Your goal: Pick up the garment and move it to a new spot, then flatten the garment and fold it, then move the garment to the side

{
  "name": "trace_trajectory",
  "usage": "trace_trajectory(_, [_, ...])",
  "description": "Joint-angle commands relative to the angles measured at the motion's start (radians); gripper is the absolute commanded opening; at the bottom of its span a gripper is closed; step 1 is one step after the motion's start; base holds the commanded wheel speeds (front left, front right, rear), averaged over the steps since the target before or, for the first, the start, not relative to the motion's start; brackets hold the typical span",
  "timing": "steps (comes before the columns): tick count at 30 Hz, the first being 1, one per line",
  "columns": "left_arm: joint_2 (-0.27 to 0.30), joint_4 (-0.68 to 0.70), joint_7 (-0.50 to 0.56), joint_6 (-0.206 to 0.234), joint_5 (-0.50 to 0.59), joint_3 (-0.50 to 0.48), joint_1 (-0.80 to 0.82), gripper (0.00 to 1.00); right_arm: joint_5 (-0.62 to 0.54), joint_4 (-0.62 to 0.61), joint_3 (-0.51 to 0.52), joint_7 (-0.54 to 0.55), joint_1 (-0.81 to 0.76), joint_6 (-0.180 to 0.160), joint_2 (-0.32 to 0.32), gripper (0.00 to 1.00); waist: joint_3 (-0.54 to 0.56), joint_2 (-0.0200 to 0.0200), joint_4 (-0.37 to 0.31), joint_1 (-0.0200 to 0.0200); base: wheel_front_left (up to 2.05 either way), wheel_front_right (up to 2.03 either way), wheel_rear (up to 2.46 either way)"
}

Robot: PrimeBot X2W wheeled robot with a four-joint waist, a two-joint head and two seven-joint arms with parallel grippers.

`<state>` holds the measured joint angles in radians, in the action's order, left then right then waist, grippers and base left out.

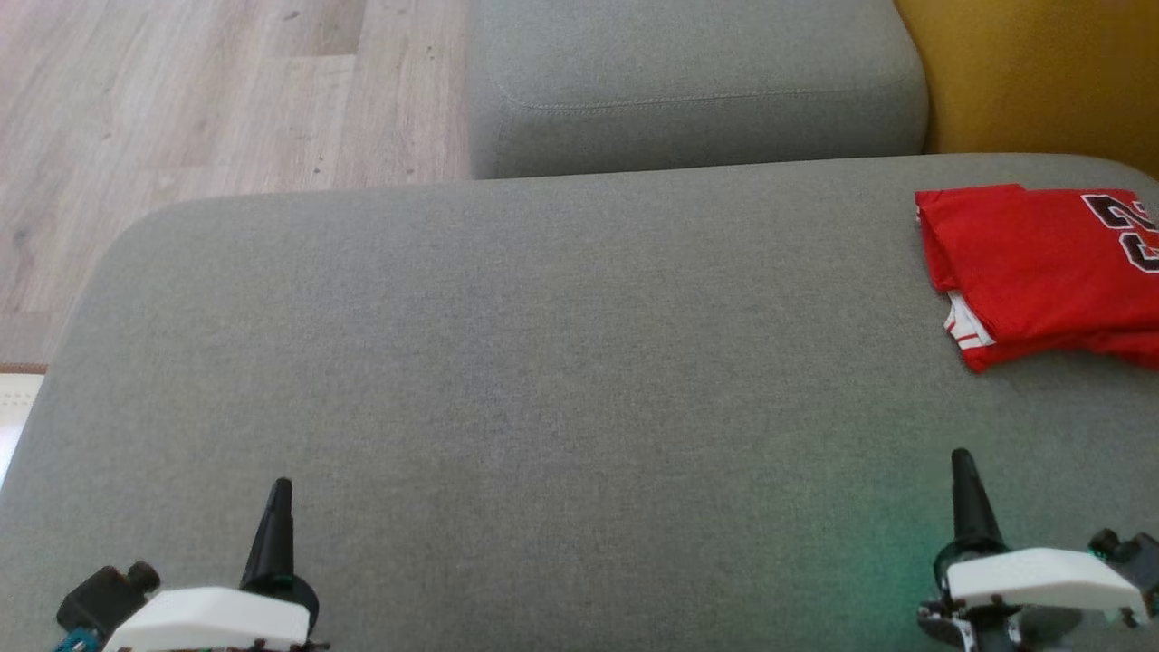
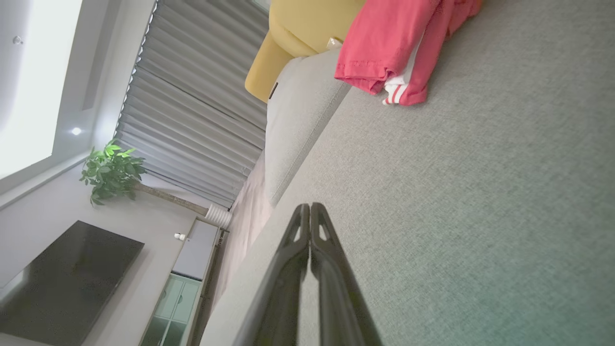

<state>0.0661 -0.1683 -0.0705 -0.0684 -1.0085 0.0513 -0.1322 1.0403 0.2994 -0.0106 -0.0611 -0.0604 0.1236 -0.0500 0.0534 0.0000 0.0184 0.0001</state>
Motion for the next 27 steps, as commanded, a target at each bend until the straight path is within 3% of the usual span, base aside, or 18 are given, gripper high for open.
trace_trajectory(1, [0.018,0.02,0.006,-0.01,-0.038,-0.031,0.065,0.0,0.037,-0.039,-0.001,0.01,0.068,0.004,-0.019,0.0,-0.002,0.0,-0.001,-0.0001,0.0,0.0,0.0])
trace_trajectory(27, [0.017,-0.028,0.078,-0.037,-0.344,-0.076,0.152,0.0,0.319,-0.048,0.049,0.083,0.118,0.006,-0.019,0.0,-0.03,0.0,-0.01,-0.0001,0.0,0.0,0.0])
